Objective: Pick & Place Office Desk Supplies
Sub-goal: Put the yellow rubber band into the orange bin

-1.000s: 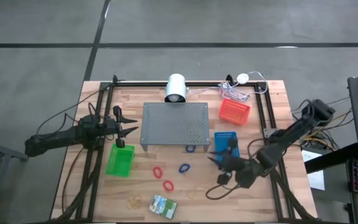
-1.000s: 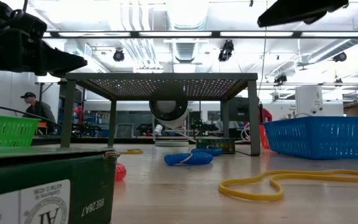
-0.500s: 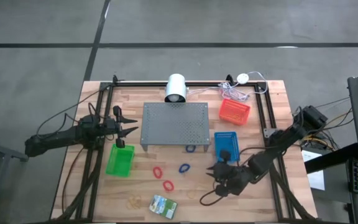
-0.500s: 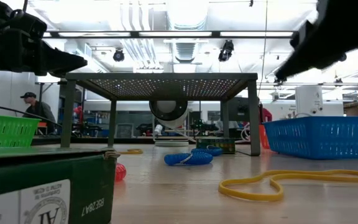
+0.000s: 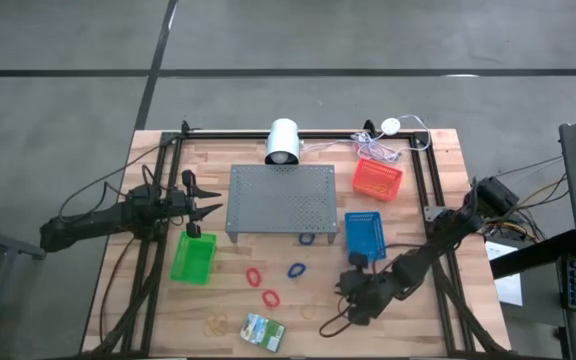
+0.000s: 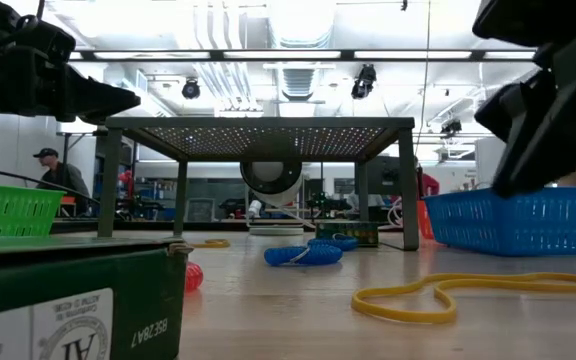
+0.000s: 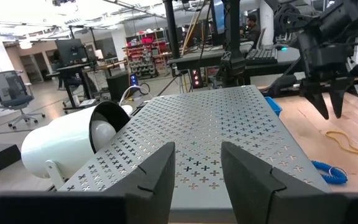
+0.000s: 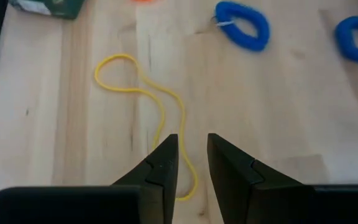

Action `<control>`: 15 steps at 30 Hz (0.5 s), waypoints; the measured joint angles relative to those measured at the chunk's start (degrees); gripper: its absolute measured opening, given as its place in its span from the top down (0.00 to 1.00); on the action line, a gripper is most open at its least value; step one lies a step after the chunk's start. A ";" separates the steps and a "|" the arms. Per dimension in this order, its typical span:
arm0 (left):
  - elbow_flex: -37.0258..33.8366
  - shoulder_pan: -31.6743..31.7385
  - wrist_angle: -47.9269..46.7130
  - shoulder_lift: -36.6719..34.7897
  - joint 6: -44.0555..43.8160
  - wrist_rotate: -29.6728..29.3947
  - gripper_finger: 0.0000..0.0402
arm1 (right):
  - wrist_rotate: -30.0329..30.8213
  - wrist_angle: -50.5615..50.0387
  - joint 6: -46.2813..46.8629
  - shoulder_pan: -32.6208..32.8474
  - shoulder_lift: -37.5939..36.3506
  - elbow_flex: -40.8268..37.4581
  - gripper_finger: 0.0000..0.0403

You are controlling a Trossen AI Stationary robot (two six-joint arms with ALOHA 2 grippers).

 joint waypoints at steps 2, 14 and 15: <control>-0.01 0.01 -0.02 0.00 0.01 0.00 0.67 | -1.55 1.20 0.01 -0.02 0.77 -0.02 0.79; -0.01 0.02 0.00 0.00 0.00 0.00 0.67 | -4.85 3.11 -0.12 -0.72 4.64 0.00 0.79; -0.01 0.02 -0.02 0.00 0.00 0.00 0.67 | -4.86 3.12 -0.07 -0.77 4.76 0.04 0.79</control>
